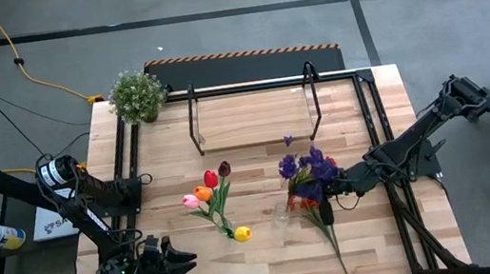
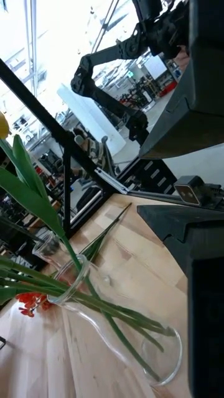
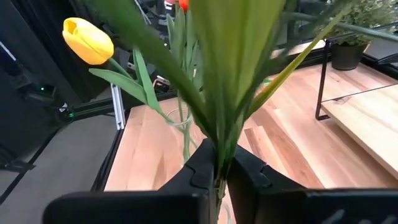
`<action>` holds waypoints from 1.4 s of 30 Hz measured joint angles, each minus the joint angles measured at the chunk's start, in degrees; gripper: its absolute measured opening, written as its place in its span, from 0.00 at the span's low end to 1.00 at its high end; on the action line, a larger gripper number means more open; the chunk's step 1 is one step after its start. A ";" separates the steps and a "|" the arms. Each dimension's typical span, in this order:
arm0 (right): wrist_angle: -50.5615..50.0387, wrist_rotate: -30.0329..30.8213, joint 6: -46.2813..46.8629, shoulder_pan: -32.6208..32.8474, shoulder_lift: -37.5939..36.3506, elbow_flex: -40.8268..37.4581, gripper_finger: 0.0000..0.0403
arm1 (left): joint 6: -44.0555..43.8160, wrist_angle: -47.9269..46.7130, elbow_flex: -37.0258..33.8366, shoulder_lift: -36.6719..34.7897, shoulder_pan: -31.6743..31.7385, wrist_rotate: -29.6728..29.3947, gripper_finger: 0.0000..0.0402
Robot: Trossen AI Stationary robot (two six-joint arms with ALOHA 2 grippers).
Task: Pick and place flowers into a vace then onto a shelf
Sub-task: Put the violet flower into the right transparent vase, then put the right red flower into the right transparent vase
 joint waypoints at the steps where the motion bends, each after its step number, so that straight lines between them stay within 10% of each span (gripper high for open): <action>1: 0.00 -0.01 0.05 0.00 0.00 0.00 0.08 | 0.00 0.00 0.00 0.00 -0.02 0.00 0.41; 42: -12.64 -21.69 6.42 0.00 -0.18 0.00 0.27 | 0.00 -0.83 0.00 0.00 -0.02 0.00 0.41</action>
